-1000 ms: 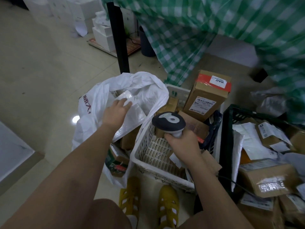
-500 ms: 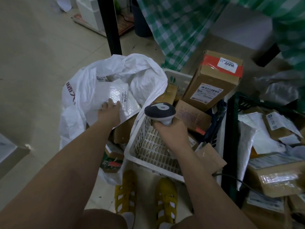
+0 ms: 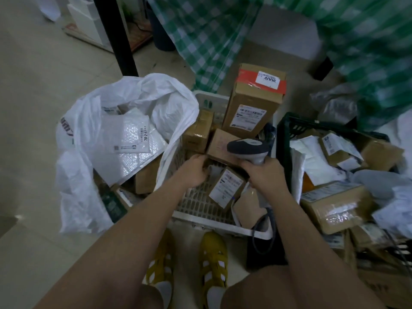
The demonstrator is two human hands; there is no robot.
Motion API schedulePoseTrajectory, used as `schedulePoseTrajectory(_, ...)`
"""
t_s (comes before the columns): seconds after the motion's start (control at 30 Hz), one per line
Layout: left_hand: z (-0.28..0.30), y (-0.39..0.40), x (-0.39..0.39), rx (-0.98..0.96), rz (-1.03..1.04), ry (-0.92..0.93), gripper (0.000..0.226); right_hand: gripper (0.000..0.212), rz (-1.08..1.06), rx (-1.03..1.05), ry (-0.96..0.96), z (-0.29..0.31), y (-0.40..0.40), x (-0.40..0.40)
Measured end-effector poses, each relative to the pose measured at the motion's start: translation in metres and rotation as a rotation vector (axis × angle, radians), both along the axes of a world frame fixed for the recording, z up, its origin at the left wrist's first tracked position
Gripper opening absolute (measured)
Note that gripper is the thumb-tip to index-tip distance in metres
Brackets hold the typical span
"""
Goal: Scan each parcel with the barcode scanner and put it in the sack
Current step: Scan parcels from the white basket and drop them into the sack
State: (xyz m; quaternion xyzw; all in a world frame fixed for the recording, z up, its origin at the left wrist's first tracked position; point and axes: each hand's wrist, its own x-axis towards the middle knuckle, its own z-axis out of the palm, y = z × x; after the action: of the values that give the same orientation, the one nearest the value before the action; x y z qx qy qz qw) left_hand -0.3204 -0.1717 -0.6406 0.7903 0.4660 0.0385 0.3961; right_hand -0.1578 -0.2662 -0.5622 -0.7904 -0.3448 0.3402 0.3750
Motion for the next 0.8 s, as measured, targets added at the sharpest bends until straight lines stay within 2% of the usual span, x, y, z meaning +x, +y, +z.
schedulePoseTrajectory(0.07,-0.009,-0.011,0.026,-0.107,0.004,-0.016,0.033,0.031,-0.022,-0.019,-0.034,-0.002,-0.006,0.016)
schedulePoseTrajectory(0.17,-0.025,-0.029,0.063,-0.208,-0.003,0.045,0.05,0.03,-0.044,-0.036,-0.068,-0.003,-0.013,0.037)
schedulePoseTrajectory(0.3,-0.039,-0.052,0.102,-0.404,-0.16,-0.007,0.068,0.032,-0.082,-0.044,-0.046,-0.002,-0.024,0.057)
schedulePoseTrajectory(0.43,-0.043,-0.07,0.127,-0.368,-0.266,-0.028,0.067,0.031,-0.082,-0.047,-0.028,-0.004,-0.03,0.061)
schedulePoseTrajectory(0.57,-0.056,-0.071,0.131,-0.381,-0.318,0.017,0.089,0.035,-0.081,-0.032,0.021,-0.006,-0.03,0.059)
schedulePoseTrajectory(0.67,-0.055,-0.075,0.128,-0.391,-0.308,0.054,0.075,0.036,-0.07,-0.026,0.008,-0.006,-0.027,0.056)
schedulePoseTrajectory(0.8,-0.045,-0.06,0.104,-0.283,-0.161,0.051,0.025,0.035,-0.041,-0.017,0.031,-0.004,-0.026,0.05)
